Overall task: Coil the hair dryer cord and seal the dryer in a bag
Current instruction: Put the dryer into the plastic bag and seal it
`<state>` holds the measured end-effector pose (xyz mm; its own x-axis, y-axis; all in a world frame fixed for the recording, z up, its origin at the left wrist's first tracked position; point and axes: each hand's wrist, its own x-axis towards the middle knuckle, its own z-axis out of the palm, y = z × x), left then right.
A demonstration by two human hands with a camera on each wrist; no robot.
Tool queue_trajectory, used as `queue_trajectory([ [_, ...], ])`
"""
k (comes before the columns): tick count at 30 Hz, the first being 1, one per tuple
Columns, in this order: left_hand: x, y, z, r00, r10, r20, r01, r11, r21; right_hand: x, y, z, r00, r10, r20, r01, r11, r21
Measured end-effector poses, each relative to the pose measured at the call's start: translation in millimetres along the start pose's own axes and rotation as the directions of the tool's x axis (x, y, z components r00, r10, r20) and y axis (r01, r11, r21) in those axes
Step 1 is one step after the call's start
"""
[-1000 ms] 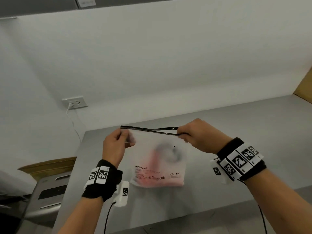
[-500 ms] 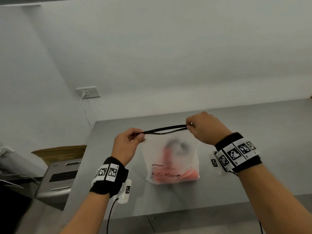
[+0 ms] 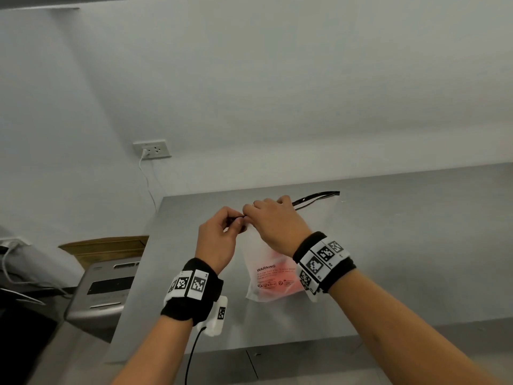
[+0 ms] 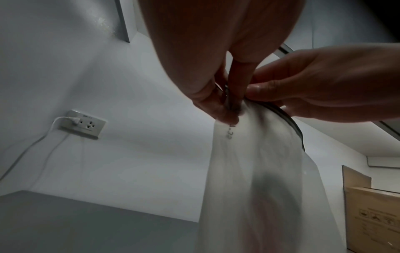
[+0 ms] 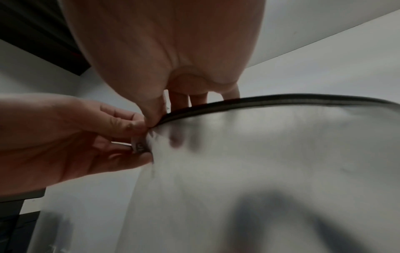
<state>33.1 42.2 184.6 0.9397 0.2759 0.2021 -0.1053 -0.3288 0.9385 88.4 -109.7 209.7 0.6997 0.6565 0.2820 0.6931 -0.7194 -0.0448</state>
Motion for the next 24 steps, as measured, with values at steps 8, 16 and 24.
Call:
queue_trajectory([
  [8, -2.5, 1.7, 3.5, 0.997, 0.023, -0.080, -0.019, 0.998, 0.055, -20.1, 52.4, -9.7, 1.000, 0.008, 0.021, -0.007, 0.999, -0.047],
  [16, 1.6, -2.6, 2.0, 0.995, -0.001, -0.102, 0.005, 0.999, 0.032, -59.7, 144.1, -20.6, 0.966, 0.243, 0.087, -0.233, 0.966, -0.109],
  [24, -1.6, 0.9, 7.4, 0.997, 0.081, -0.016, -0.079, 0.995, 0.066, -51.3, 128.1, -12.9, 0.939, 0.187, 0.287, -0.226, 0.968, 0.109],
])
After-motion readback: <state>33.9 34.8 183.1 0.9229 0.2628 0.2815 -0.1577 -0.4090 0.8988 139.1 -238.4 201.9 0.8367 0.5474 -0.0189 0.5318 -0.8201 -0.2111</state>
